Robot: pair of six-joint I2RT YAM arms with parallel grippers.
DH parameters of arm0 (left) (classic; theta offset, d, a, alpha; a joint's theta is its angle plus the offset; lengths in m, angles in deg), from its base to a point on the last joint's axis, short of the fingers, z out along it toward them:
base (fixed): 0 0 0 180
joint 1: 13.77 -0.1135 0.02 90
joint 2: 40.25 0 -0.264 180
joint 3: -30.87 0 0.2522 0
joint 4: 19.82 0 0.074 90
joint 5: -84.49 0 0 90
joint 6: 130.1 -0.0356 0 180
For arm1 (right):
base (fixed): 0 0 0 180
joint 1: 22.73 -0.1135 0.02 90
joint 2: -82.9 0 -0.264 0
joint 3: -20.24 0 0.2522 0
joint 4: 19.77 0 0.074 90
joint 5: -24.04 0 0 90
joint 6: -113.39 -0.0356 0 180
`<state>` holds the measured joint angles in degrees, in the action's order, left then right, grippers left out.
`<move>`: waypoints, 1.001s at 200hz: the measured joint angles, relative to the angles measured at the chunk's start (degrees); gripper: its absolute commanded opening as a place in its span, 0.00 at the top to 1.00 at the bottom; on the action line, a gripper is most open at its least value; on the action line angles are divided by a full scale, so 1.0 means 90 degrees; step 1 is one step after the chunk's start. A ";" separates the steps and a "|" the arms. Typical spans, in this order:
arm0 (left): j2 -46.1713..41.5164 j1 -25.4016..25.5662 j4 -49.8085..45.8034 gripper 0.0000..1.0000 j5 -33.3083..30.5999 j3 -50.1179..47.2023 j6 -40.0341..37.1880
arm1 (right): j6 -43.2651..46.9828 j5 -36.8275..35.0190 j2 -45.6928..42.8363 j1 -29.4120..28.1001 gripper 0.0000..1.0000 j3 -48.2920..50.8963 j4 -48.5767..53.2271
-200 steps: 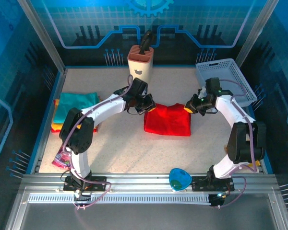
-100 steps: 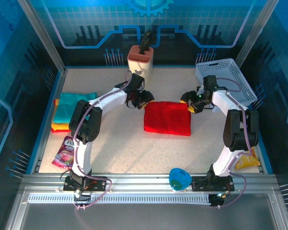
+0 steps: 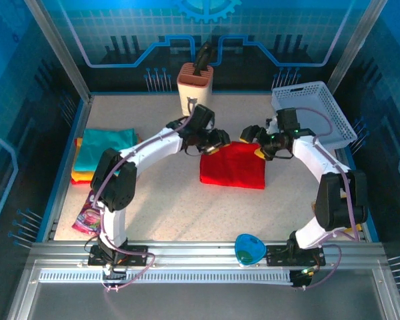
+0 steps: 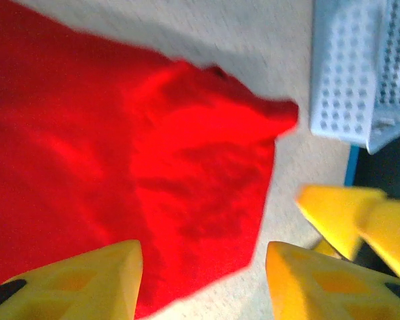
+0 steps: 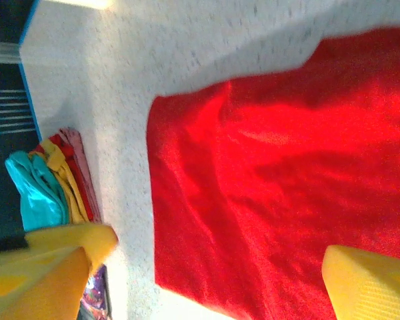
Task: Fold and stack the t-shirts
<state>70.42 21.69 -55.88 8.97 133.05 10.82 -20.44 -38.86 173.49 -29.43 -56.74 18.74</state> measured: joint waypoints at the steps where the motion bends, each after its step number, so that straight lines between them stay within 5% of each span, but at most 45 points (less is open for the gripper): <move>1: -0.0005 0.0019 0.0022 0.49 0.0002 -0.0019 0.0015 | -0.0012 0.0002 0.0000 -0.0007 0.09 0.0024 -0.0010; 57: -0.0097 0.0318 0.1120 0.51 0.0036 -0.2040 0.0753 | -0.0367 0.0109 -0.0005 -0.0136 0.10 0.1719 -0.0889; 113: -0.0350 0.0243 0.2081 0.52 0.0022 -0.3062 0.0852 | -0.0194 0.0389 0.0029 0.0083 0.11 0.2142 -0.1428; 162: -0.0702 0.0007 0.1717 0.51 -0.0010 -0.3155 0.0772 | 0.0012 0.0478 -0.0087 0.0313 0.10 0.2055 -0.1158; 200: -0.0716 -0.0410 0.1076 0.51 0.0049 -0.1974 0.0425 | 0.0090 0.0318 -0.0301 0.0391 0.09 0.1122 -0.0636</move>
<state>63.97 18.00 -46.20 9.41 115.28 14.64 -19.63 -36.00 170.78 -25.91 -46.64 13.01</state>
